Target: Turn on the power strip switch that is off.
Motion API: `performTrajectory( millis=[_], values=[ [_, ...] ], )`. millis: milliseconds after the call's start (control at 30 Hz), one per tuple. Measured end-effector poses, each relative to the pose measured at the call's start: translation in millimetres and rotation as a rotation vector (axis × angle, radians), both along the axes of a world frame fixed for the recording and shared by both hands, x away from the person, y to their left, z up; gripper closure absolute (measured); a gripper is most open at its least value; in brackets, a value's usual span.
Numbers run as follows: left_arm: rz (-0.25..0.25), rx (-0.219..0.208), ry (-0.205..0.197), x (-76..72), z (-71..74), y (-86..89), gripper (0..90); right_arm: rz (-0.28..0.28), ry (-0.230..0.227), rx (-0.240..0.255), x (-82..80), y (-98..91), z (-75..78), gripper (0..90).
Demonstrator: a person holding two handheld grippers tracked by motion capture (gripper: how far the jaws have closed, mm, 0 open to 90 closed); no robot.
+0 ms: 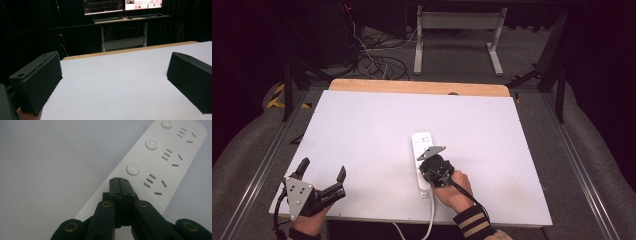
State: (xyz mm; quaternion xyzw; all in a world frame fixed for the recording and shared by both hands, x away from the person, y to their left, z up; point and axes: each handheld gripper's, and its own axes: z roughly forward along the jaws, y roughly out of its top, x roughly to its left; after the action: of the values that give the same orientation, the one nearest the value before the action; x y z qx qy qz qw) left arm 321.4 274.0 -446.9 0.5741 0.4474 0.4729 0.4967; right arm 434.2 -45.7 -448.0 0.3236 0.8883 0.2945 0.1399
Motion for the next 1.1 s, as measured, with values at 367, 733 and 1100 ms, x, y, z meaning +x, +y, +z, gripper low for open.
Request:
performTrajectory(
  millis=[367,733,1100],
  values=[
    [-0.001,-0.001,0.003,0.2,-0.4,-0.2,0.5,-0.014,-0.031,-0.029,-3.1,4.0,-0.4,90.0],
    [0.003,-0.001,0.006,0.4,-0.5,0.3,0.5,-0.023,-0.044,-0.039,-5.0,5.6,-0.8,90.0],
    [0.002,0.000,0.006,0.5,-0.8,-0.1,0.5,-0.034,-0.042,-0.031,-5.5,5.4,-1.4,90.0]
  ],
)
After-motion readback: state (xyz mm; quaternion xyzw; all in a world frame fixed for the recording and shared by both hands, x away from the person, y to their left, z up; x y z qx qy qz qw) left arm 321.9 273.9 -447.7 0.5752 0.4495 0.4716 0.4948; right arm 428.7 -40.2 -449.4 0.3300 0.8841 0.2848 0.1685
